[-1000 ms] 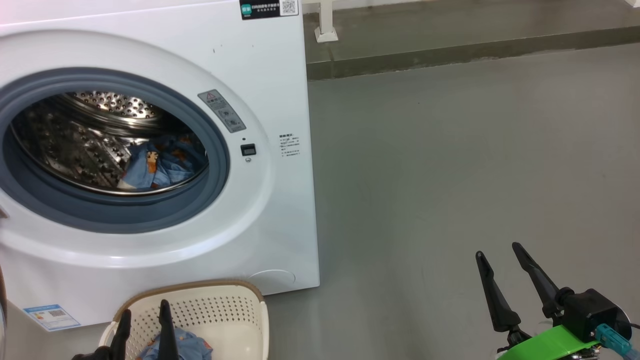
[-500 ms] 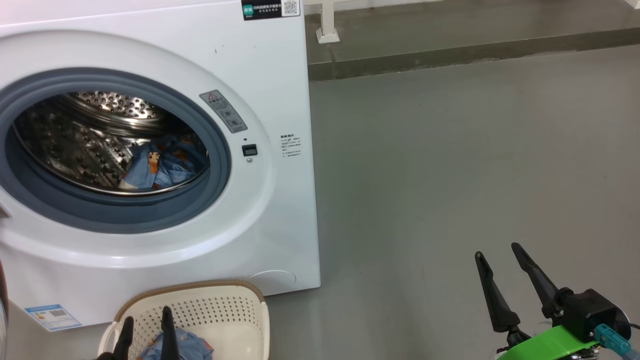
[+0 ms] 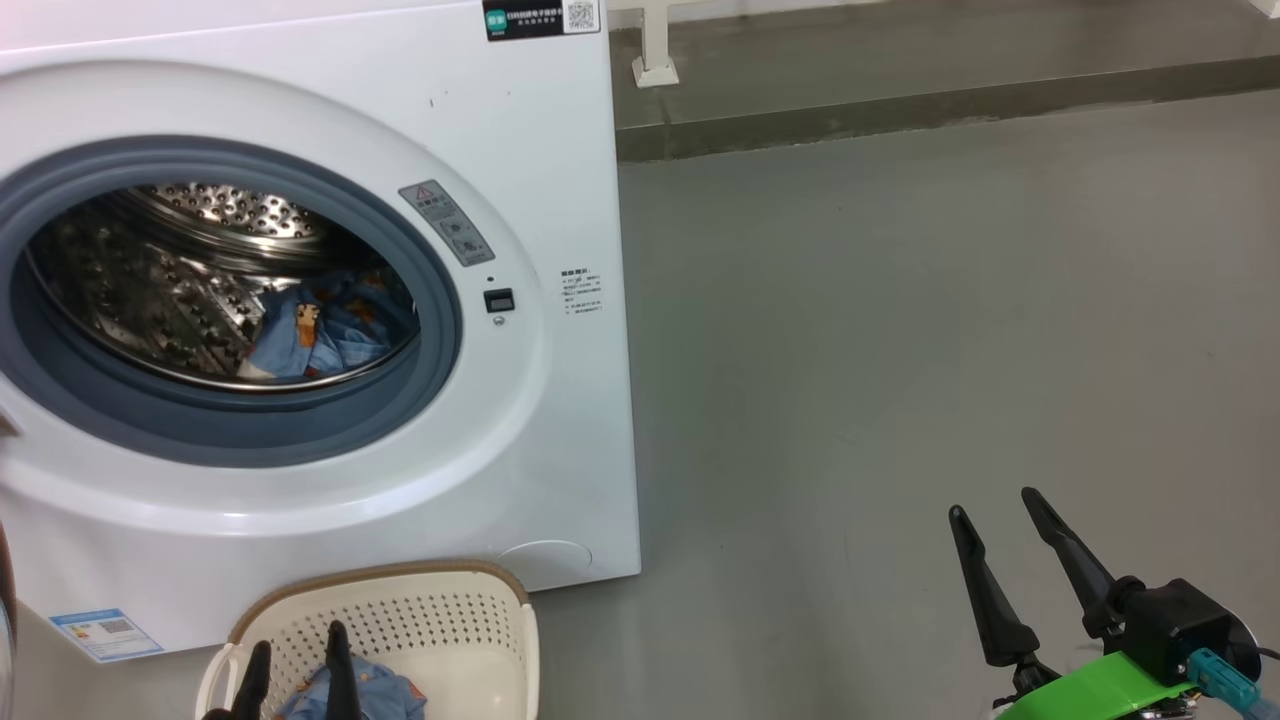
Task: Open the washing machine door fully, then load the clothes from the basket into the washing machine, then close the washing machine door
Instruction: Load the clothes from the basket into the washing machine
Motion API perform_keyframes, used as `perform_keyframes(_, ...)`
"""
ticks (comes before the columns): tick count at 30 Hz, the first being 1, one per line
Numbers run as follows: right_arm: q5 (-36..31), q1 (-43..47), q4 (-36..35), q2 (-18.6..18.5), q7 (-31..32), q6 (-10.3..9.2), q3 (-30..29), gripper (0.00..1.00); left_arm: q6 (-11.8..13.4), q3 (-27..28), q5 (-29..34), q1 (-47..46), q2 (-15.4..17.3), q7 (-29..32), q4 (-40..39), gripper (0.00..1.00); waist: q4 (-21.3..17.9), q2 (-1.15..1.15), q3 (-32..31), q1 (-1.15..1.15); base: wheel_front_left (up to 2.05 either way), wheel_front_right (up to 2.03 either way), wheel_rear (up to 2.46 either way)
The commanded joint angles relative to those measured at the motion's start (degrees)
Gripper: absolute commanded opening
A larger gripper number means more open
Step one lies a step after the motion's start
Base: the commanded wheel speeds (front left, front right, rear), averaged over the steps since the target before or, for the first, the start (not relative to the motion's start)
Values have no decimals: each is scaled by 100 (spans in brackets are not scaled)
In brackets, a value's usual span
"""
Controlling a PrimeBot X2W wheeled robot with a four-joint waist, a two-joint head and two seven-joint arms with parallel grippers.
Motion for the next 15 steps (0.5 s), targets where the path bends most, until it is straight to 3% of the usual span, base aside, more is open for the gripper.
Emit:
perform_keyframes(1, -29, -42, -124, -69, -44, 9, 140, 100, -10, 176, 45, -135, 32, -61, -93, 100, -2, 0, 3, 0, 0, 0, 0)
perform_keyframes(15, 25, -31, -33, -165, -44, 9, 198, 100, -110, 87, -30, -232, 14, -61, 425, 100, -45, 0, 328, 0, 0, 0, 0)
